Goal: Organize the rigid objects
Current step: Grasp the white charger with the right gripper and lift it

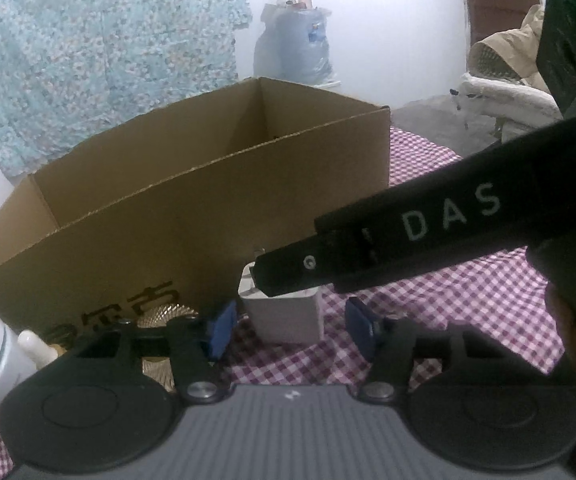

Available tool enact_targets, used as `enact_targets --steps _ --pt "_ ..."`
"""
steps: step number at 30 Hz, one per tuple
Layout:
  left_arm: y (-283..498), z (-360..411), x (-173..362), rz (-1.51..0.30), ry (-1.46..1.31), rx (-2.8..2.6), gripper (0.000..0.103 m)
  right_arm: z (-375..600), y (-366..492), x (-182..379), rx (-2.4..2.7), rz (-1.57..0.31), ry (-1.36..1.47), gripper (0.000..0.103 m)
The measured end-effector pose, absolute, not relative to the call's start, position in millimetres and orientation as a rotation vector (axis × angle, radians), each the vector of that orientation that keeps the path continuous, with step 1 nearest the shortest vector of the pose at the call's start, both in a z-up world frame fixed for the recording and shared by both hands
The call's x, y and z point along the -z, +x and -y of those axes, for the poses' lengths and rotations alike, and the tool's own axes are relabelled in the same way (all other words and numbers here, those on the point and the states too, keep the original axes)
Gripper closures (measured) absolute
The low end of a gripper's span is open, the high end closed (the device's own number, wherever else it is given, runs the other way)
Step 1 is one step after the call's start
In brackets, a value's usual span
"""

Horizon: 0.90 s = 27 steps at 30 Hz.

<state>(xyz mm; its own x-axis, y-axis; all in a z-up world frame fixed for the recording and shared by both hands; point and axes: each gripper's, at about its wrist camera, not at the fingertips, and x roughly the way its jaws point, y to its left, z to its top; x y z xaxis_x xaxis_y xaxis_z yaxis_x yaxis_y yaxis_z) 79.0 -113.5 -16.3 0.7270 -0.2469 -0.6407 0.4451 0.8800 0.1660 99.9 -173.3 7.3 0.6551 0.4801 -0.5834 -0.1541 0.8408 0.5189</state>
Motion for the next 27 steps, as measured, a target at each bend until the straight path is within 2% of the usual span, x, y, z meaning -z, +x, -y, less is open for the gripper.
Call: enact_targets --steps 7,10,12,18,27 --pt "94 115 17 -0.702 0.324 0.368 0.056 177 110 -1 -0.421 -0.792 0.456 0.051" --pt "99 113 15 -0.71 0.305 0.361 0.057 176 114 4 -0.435 -0.804 0.469 0.056" --pt "100 111 15 -0.709 0.298 0.357 0.057 177 115 6 -0.436 -0.812 0.479 0.063" --pt "97 106 14 -0.719 0.251 0.372 0.058 182 107 3 -0.419 -0.815 0.486 0.07" --pt "77 99 8 -0.748 0.212 0.441 0.059 189 84 -4 -0.378 -0.851 0.519 0.071"
